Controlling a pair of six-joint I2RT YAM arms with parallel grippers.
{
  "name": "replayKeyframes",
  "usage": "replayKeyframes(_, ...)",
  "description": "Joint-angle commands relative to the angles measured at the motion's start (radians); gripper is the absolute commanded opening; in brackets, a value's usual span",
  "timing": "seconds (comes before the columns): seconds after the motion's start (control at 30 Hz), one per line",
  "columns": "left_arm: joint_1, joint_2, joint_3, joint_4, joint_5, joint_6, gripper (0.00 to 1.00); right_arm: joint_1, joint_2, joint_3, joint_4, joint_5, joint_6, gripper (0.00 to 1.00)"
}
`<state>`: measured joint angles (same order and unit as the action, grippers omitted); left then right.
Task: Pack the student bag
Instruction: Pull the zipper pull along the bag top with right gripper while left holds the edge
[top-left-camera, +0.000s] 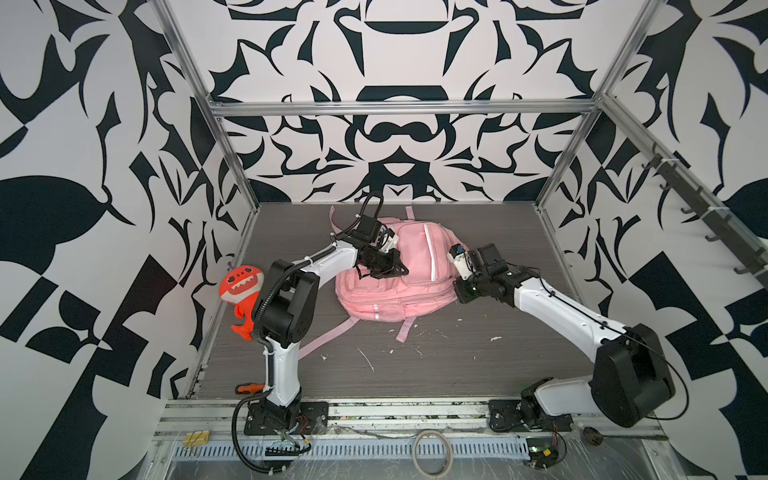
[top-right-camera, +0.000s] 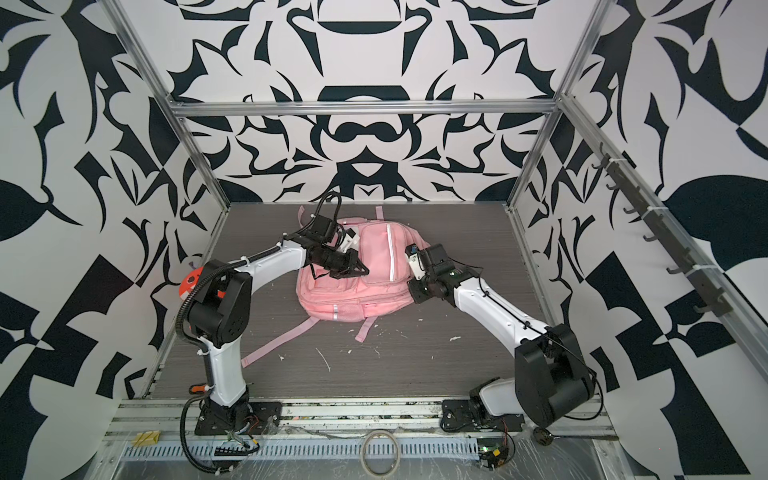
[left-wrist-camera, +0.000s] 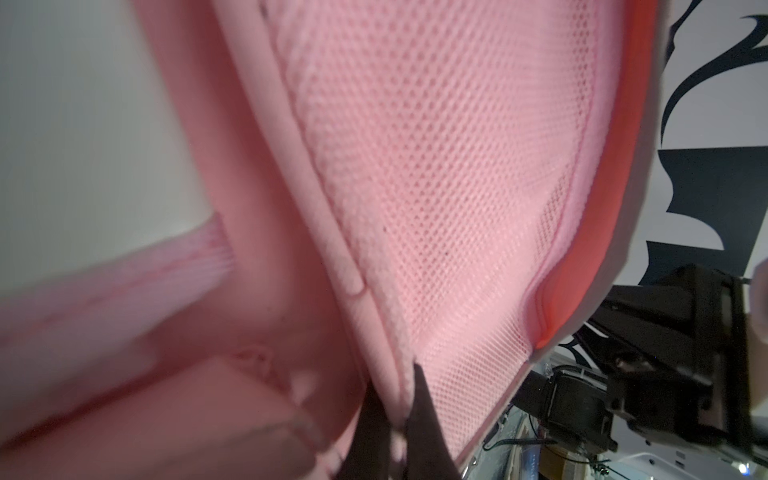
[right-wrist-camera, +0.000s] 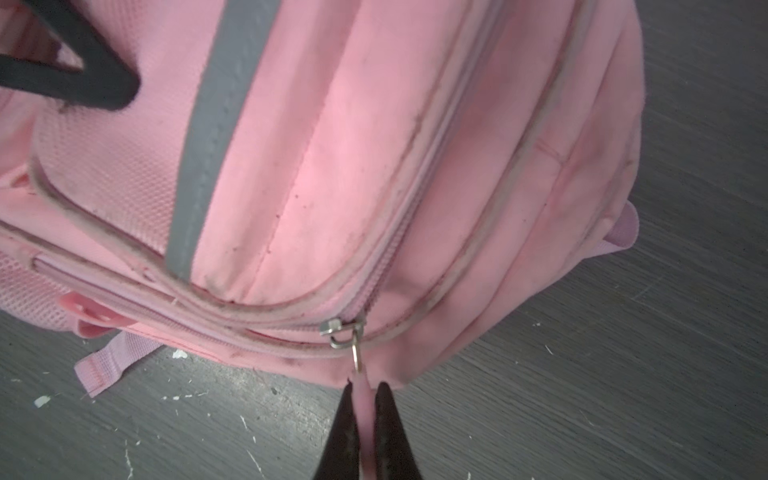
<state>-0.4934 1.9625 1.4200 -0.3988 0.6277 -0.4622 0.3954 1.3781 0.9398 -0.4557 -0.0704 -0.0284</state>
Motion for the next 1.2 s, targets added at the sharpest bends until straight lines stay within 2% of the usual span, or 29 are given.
replayKeyframes(0.0, 0.031, -0.009, -0.035, -0.137, -0.112, 0.107, 0.0, -0.086, -0.024, 0.071, -0.1, 0.183, 0.014, 0.0)
replayKeyframes(0.13, 0.006, -0.011, -0.022, -0.167, -0.122, 0.179, 0.0, -0.115, 0.012, 0.136, -0.079, 0.193, -0.041, 0.0)
replayKeyframes(0.3, -0.073, 0.002, 0.054, -0.265, -0.065, 0.332, 0.0, -0.072, 0.081, 0.267, -0.077, 0.107, -0.281, 0.0)
replayKeyframes(0.37, -0.098, 0.011, 0.071, -0.3, -0.065, 0.373, 0.0, -0.073, 0.103, 0.308, -0.071, 0.105, -0.32, 0.0)
replayKeyframes(0.53, -0.103, -0.012, 0.07, -0.287, -0.014, 0.338, 0.0, -0.093, 0.147, 0.371, -0.083, 0.092, -0.367, 0.0)
replayKeyframes(0.6, -0.101, -0.035, 0.097, -0.289, -0.028, 0.29, 0.02, -0.089, 0.145, 0.372, -0.101, 0.074, -0.345, 0.0)
replayKeyframes(0.67, -0.101, -0.076, 0.112, -0.283, -0.063, 0.233, 0.42, -0.072, 0.122, 0.347, -0.092, 0.07, -0.299, 0.0)
replayKeyframes(0.7, -0.101, -0.104, 0.115, -0.282, -0.083, 0.206, 0.57, -0.058, 0.102, 0.324, -0.083, 0.07, -0.272, 0.0)
replayKeyframes(0.77, -0.101, -0.157, 0.109, -0.292, -0.123, 0.166, 0.73, -0.02, 0.062, 0.276, -0.065, 0.078, -0.225, 0.0)
replayKeyframes(0.87, -0.101, -0.218, 0.087, -0.287, -0.135, 0.109, 0.76, 0.054, 0.008, 0.214, -0.063, 0.101, -0.161, 0.0)
replayKeyframes(0.97, -0.108, -0.228, 0.071, -0.258, -0.052, 0.046, 0.73, 0.135, -0.048, 0.162, -0.058, 0.105, -0.064, 0.0)
replayKeyframes(1.07, -0.108, -0.204, 0.042, -0.17, 0.016, -0.012, 0.69, 0.221, -0.097, 0.114, -0.045, 0.129, 0.033, 0.0)
replayKeyframes(1.17, -0.109, -0.136, 0.072, -0.163, 0.062, -0.025, 0.67, 0.28, -0.126, 0.077, -0.015, 0.134, 0.127, 0.0)
